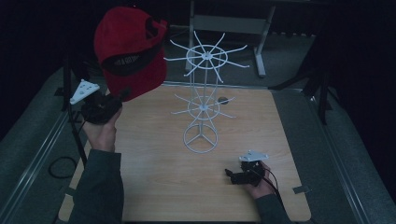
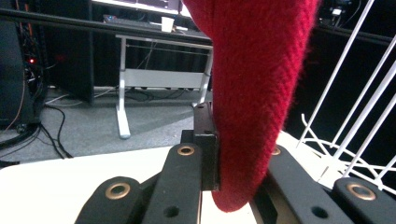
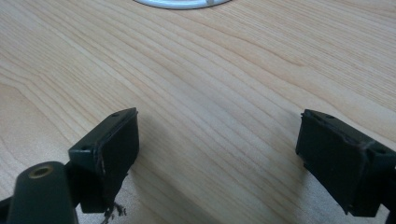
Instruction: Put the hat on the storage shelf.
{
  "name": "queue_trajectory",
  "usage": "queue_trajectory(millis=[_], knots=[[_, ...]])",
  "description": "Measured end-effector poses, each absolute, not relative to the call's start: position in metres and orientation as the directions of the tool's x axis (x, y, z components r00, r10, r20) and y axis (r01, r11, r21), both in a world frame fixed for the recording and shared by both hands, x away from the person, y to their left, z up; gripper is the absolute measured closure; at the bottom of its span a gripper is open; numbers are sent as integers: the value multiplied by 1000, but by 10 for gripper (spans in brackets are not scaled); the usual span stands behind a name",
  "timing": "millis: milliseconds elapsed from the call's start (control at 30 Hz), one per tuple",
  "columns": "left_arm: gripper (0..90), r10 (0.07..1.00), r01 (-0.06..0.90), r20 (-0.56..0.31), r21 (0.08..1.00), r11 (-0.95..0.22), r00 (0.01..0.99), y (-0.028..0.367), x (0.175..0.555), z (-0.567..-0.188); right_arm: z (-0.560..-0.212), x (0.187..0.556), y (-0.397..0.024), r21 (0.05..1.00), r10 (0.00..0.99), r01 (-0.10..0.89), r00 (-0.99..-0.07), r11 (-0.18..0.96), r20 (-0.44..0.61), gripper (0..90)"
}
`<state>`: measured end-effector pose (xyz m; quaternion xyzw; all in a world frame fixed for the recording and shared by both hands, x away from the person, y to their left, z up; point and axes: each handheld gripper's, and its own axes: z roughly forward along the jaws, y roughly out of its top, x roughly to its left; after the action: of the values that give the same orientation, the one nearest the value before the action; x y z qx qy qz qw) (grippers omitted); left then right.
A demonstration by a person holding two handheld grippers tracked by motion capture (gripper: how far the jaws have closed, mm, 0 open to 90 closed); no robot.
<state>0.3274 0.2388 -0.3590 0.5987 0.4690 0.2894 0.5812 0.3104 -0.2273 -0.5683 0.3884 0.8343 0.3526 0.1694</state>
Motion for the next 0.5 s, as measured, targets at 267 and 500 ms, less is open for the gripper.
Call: queue_trajectory(millis=[267,500], knots=[[860,892,221,-197,969,113,406,235,328,-357,-568,310,-227,720,767,529,-641,450,-9,131],[860,888,208,-189,972,109,420,233,326,-353,-568,310,-227,720,767,528,-641,450,-9,131]])
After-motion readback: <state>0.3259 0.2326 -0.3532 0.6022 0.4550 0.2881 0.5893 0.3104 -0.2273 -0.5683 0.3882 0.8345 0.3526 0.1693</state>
